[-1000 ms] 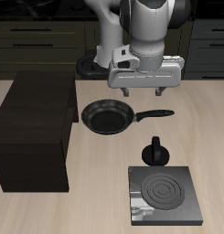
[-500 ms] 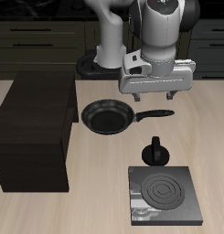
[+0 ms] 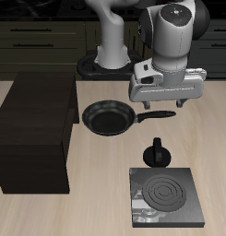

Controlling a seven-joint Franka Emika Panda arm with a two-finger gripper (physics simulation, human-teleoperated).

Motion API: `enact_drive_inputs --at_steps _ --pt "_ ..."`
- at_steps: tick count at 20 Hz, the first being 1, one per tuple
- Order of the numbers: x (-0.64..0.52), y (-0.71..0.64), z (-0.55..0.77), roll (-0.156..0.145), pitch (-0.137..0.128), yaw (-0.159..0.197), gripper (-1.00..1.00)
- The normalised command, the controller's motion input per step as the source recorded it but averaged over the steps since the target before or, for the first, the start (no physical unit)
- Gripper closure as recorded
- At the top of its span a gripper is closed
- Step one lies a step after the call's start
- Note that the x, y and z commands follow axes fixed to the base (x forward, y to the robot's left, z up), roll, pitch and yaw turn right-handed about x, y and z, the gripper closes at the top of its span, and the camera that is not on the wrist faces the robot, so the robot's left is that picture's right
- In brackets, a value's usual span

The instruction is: Turn on the flat stove

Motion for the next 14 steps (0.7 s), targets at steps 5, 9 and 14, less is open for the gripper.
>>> enact_drive_inputs --at_steps 5,9,14 --pt "0.03 0.07 -0.11 -0.015 0.007 -0.008 -1.00" --pt "0.01 0.04 -0.14 -0.007 -0.004 0.010 -1.00" --pt "-0.02 0.03 -0.23 -0.011 -0.011 0.000 -1.00"
